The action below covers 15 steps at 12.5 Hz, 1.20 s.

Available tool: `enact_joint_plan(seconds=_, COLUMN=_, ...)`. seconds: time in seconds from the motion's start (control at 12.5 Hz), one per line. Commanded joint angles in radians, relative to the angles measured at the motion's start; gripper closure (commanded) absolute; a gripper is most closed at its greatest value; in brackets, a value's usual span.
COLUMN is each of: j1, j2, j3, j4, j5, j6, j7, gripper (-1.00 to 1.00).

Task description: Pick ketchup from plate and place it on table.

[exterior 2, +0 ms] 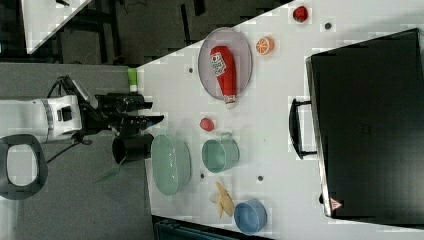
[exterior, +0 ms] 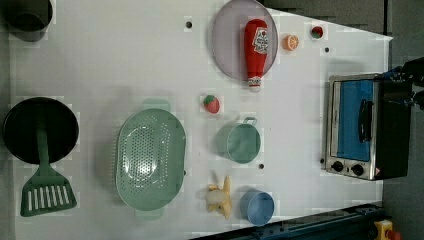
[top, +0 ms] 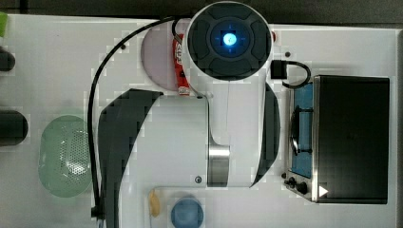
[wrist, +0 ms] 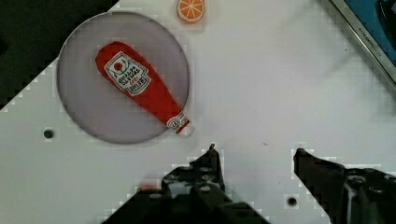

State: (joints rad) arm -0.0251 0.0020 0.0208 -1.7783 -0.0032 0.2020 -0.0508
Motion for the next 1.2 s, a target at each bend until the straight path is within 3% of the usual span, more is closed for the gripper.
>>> enact_joint_plan(seconds=0.08, j1=-0.105, j2=-0.208, j3=0.062, j4=-0.056, j5=0.03, j6=-0.176, j7=0.087, gripper=-0.58)
enact_joint_plan(seconds=0.24, j1=-0.103, j2=-0.197, j3=0.066, j4=-0.057, j5=0.031, j6=-0.174, j7=0.085, gripper=-0.99)
enact_joint_plan(seconds=1.2, j1=-0.086, j2=0.096, j3=0.13, j4=-0.054, j5=0.031, j6=0.056, j7=-0.222, gripper=-1.0)
